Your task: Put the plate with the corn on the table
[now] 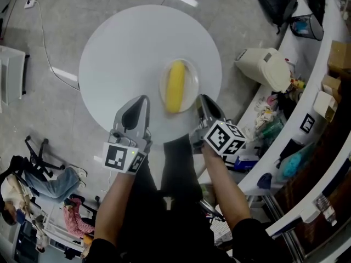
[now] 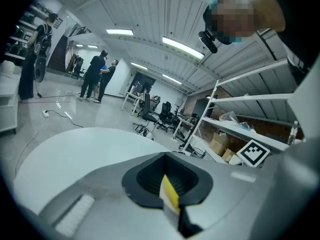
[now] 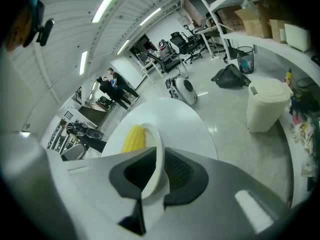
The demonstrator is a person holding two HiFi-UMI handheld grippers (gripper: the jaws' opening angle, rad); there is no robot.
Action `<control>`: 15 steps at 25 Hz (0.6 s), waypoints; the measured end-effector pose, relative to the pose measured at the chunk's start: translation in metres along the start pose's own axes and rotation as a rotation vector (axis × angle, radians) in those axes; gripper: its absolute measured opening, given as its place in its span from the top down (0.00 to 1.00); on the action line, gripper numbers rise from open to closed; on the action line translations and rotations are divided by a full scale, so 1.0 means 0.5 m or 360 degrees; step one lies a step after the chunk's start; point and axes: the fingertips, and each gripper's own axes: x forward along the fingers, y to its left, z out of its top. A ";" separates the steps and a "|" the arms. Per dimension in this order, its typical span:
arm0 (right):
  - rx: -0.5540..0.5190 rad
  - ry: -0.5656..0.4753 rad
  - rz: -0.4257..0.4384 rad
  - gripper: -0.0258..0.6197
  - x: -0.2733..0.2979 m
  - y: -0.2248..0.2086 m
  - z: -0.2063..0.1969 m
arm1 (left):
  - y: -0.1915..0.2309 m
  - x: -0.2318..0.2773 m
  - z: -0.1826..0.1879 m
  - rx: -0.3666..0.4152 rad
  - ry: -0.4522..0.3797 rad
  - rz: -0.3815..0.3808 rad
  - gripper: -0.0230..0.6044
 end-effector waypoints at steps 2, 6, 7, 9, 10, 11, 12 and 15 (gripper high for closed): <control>-0.0025 -0.0005 -0.0007 0.90 -0.004 0.004 0.007 | -0.003 -0.002 0.009 0.0005 -0.0006 -0.0005 0.96; -0.0066 -0.0005 -0.0009 0.94 -0.012 0.019 0.017 | -0.011 -0.006 0.034 0.0007 -0.0024 -0.0014 0.96; -0.0071 -0.0007 -0.0004 0.94 -0.013 0.025 0.020 | -0.013 -0.007 0.040 0.0010 -0.0028 -0.0017 0.96; -0.0078 -0.0012 0.0006 0.94 -0.015 0.035 0.026 | -0.017 -0.008 0.050 0.0015 -0.0034 -0.0024 0.96; -0.0082 -0.0015 0.0009 0.94 -0.018 0.040 0.029 | -0.019 -0.009 0.056 0.0018 -0.0037 -0.0027 0.96; -0.0086 -0.0019 0.0011 0.95 -0.020 0.046 0.033 | -0.021 -0.011 0.062 0.0021 -0.0040 -0.0031 0.96; -0.0091 -0.0024 0.0013 0.94 -0.023 0.051 0.037 | -0.024 -0.012 0.068 0.0024 -0.0040 -0.0034 0.96; -0.0100 -0.0040 0.0019 0.95 -0.034 0.068 0.051 | -0.030 -0.016 0.085 0.0027 -0.0036 -0.0040 0.96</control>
